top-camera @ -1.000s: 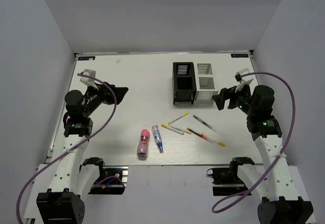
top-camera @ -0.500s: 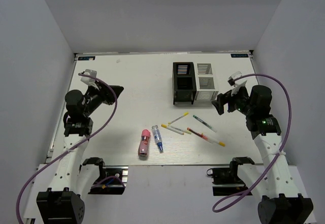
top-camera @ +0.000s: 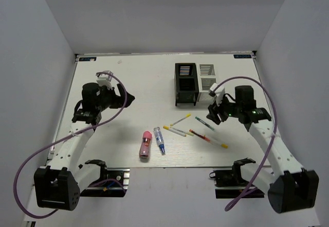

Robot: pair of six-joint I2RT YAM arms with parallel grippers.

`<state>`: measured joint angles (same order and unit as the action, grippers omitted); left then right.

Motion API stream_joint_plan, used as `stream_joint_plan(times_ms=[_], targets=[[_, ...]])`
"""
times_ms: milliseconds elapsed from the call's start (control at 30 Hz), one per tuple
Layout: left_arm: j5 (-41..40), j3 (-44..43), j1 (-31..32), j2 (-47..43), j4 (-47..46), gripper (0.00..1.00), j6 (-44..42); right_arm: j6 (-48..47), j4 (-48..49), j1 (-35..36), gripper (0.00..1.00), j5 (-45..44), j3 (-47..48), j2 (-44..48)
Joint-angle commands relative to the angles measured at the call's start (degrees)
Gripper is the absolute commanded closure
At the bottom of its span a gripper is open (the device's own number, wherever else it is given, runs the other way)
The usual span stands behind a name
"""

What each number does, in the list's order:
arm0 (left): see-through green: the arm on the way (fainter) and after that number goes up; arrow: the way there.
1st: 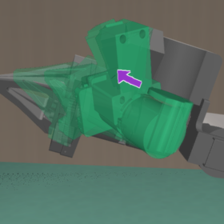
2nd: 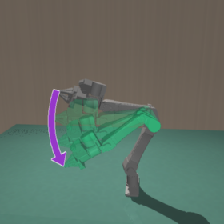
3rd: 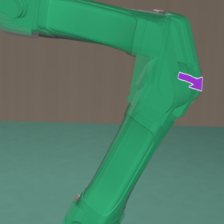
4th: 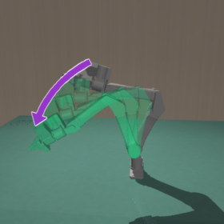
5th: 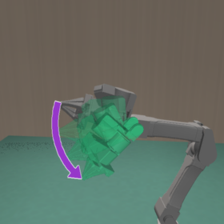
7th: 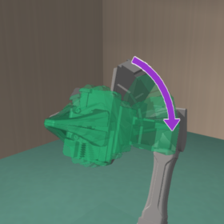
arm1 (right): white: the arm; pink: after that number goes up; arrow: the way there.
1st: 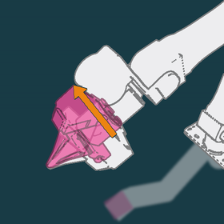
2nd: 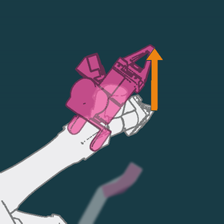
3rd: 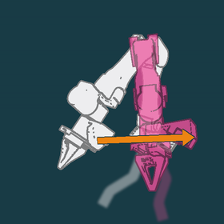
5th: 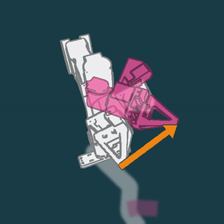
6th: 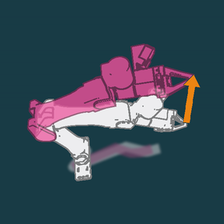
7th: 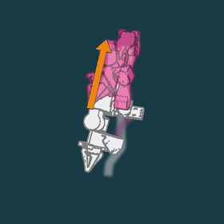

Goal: Sort the stationery into containers
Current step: Grab a piece of stationery with the right arm

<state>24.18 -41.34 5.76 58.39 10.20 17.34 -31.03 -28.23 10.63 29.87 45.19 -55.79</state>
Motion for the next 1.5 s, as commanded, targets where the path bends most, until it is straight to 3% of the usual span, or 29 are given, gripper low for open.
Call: stream_joint_plan(times_ms=[0,33,167,300,500,667,867,1467], targets=[[-4.15,-3.04,2.05,1.98,1.23,0.05,-1.87,-2.72,-0.16,4.03,0.37,-7.0,-0.36,-4.84],[-4.15,-3.04,2.06,2.6,1.23,0.03,-3.35,-2.9,0.54,5.0,0.32,-10.93,-1.06,-5.72],[-4.15,-5.23,5.57,7.6,3.68,0.0,-6.43,-3.6,7.48,7.03,0.3,-18.43,-4.23,-9.86],[-11.85,-7.87,9.79,11.21,7.29,0.0,-9.6,-4.3,7.4,7.3,0.23,-20.29,-0.82,-16.61],[-22.51,-11.91,14.54,16.93,10.72,0.0,-10.93,-5.98,6.7,7.12,0.23,-18.71,2.62,-24.44],[-18.49,-12.45,14.54,17.99,10.72,0.0,-9.78,-6.77,5.64,7.03,0.33,-16.43,4.29,-26.65],[-15.41,-9.55,15.07,13.24,9.93,0.0,-8.56,-5.72,2.83,7.64,0.44,-13.0,5.52,-28.32],[-13.11,-8.93,16.13,9.11,11.25,0.0,-8.03,-2.02,6.43,12.66,0.45,-19.85,4.47,-35.26]])
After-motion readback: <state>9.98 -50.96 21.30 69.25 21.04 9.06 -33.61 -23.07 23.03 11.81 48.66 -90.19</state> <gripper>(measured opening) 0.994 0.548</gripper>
